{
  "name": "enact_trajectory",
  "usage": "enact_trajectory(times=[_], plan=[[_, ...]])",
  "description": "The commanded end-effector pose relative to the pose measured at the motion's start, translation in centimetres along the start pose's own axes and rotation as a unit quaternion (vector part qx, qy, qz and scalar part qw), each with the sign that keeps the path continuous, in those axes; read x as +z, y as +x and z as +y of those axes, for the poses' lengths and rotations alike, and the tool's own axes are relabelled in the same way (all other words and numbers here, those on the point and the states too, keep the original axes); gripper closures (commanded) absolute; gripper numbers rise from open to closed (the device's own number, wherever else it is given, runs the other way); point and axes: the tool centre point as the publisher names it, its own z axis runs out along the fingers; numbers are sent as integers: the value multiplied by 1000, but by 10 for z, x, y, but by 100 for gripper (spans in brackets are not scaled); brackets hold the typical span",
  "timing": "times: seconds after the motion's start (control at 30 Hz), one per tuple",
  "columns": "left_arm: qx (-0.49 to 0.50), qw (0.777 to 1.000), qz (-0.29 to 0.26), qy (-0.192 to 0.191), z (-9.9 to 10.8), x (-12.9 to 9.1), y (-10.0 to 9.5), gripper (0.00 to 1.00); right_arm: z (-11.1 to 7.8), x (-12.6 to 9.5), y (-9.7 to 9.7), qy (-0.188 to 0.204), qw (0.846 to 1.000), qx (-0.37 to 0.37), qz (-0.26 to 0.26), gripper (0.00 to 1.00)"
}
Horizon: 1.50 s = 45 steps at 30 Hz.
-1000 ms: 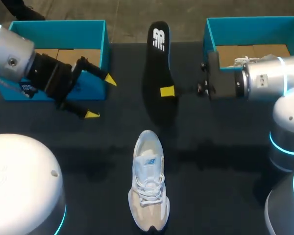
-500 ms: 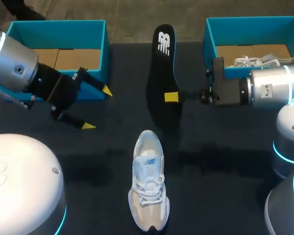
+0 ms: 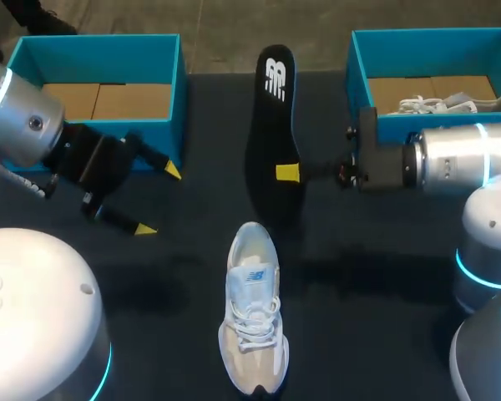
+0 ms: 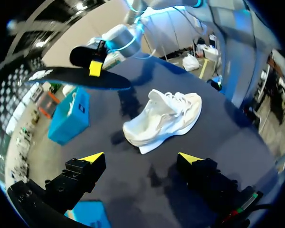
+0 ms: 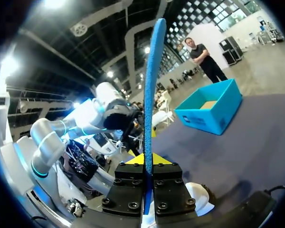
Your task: Take the shoe out of the shoebox, open the shoe tongue, remove and reinsert the insole, then place the shoe into the shoebox
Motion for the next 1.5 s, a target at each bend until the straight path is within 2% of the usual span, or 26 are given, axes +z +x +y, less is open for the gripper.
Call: enact_trajectory(times=[0.03, 0.13, 0.27, 0.33, 0.37, 0.4, 1.07, 1.17, 1.2, 1.37, 1.5], plan=[[-78, 997, 26, 4, 10, 13, -4, 0, -6, 19, -13, -17, 1000, -4, 14, 100], [-113, 993, 40, -19, 7, 29, 7, 0, -11, 26, -16, -16, 999, -28, 34, 100], [-131, 990, 42, -21, 7, 40, 13, 0, -16, 33, -20, -15, 998, -39, 38, 100], [-146, 988, 40, -38, 9, 44, 17, 0, -21, 38, -22, -13, 998, -44, 35, 100], [-152, 986, 43, -59, 10, 47, 19, 0, -23, 41, -23, -5, 999, -41, 20, 100], [-152, 986, 43, -59, 10, 47, 19, 0, -28, 44, -25, 0, 999, -37, 12, 100], [-156, 985, 39, -58, 10, 48, 20, 0, -31, 46, -28, 0, 999, -40, 4, 100], [-158, 985, 32, -52, 12, 53, 23, 0, -34, 45, -33, -9, 999, -49, 8, 100], [-159, 985, 31, -61, 13, 57, 24, 0, -36, 44, -34, -14, 999, -51, 7, 100], [-172, 983, 34, -48, 26, 62, 28, 0, -36, 44, -39, -17, 997, -75, 10, 100], [-181, 982, 38, -39, 29, 63, 28, 0, -40, 46, -46, -16, 996, -86, 2, 100]])
